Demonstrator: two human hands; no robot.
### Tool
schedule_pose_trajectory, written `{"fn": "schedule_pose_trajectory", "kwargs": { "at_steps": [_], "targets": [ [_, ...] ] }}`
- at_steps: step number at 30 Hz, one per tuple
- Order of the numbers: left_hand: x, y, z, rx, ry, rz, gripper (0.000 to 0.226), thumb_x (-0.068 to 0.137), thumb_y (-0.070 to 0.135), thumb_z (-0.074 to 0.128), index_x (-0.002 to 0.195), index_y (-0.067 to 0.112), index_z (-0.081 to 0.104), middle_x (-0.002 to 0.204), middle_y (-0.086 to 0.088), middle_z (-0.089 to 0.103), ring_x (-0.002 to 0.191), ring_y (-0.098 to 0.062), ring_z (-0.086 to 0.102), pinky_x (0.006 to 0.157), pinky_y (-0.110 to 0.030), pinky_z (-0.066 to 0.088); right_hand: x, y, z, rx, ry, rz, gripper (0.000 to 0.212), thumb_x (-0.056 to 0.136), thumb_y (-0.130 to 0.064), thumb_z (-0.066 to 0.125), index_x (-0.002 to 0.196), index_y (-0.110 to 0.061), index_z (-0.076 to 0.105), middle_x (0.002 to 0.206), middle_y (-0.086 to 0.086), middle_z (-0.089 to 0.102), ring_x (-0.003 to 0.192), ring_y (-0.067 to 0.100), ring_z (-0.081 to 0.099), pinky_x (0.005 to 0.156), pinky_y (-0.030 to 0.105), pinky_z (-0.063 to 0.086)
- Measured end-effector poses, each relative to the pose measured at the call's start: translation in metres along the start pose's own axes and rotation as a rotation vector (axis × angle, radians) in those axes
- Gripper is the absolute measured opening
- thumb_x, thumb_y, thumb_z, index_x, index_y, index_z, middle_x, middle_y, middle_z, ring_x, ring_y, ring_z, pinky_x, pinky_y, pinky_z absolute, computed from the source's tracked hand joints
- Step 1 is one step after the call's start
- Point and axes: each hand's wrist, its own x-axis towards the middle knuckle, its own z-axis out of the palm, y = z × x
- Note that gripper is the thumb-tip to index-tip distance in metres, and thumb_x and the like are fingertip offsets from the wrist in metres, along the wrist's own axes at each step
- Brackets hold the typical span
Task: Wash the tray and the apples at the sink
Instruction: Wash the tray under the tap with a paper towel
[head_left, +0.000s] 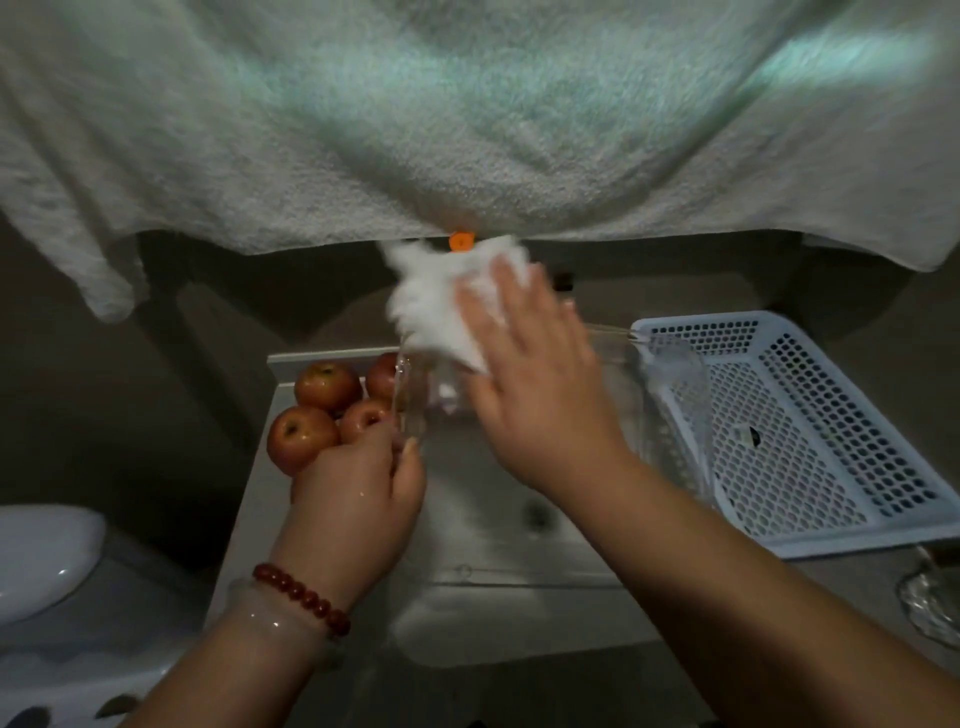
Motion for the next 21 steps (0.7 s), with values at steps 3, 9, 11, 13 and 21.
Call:
{"fn": "schedule_pose_trajectory", "kwargs": {
  "at_steps": [3, 9, 11, 13, 21],
  "targets": [
    [-0.004, -0.002, 0.007, -0.083, -0.036, -0.045, 0.021, 0.093, 0.033, 0.043, 0.083, 0.023, 0.059, 0.069, 0.003, 0.063, 0.061, -0.012, 0.065, 0.059, -0.039, 0.057, 0.009, 0.018, 0.020, -0.129, -0.133, -0.002, 0.059, 0.089, -0.041, 0.047, 0.144, -0.022, 0.041, 0.137, 0.012, 0.052, 0.129, 0.034, 0.045, 0.111, 0.050, 0.028],
    [-0.010, -0.018, -0.002, -0.033, 0.071, -0.072, 0.022, 0.093, 0.019, 0.053, 0.071, 0.018, 0.057, 0.061, 0.006, 0.058, 0.054, -0.002, 0.054, 0.046, -0.010, 0.035, -0.021, 0.080, 0.007, -0.211, -0.212, 0.330, 0.056, 0.100, -0.033, 0.044, 0.151, -0.016, 0.027, 0.154, 0.015, 0.031, 0.143, 0.035, 0.024, 0.117, 0.047, 0.020],
    [-0.014, -0.019, 0.002, -0.050, 0.053, -0.065, 0.024, 0.094, 0.019, 0.053, 0.070, 0.019, 0.057, 0.062, 0.003, 0.060, 0.055, -0.006, 0.057, 0.049, -0.015, 0.039, -0.029, 0.075, 0.006, -0.183, -0.245, 0.452, 0.060, 0.102, -0.035, 0.035, 0.154, -0.016, 0.012, 0.161, 0.014, 0.010, 0.148, 0.034, 0.005, 0.119, 0.044, 0.007],
    [-0.016, -0.016, 0.010, -0.070, 0.016, -0.078, 0.023, 0.094, 0.022, 0.051, 0.071, 0.022, 0.056, 0.064, 0.003, 0.062, 0.058, -0.008, 0.060, 0.051, -0.022, 0.045, -0.028, 0.064, 0.010, -0.151, -0.260, 0.430, 0.063, 0.103, -0.037, 0.030, 0.155, -0.016, 0.002, 0.162, 0.012, -0.003, 0.148, 0.034, -0.005, 0.119, 0.043, 0.002],
    [-0.004, -0.022, -0.001, -0.055, 0.143, -0.074, 0.025, 0.093, 0.019, 0.051, 0.068, 0.017, 0.057, 0.059, 0.004, 0.056, 0.052, -0.005, 0.053, 0.049, -0.020, 0.037, -0.027, 0.077, -0.006, -0.147, -0.276, 0.481, 0.070, 0.098, -0.011, 0.038, 0.154, -0.011, -0.004, 0.162, 0.009, -0.010, 0.149, 0.025, -0.003, 0.119, 0.035, 0.011]
  ]
}}
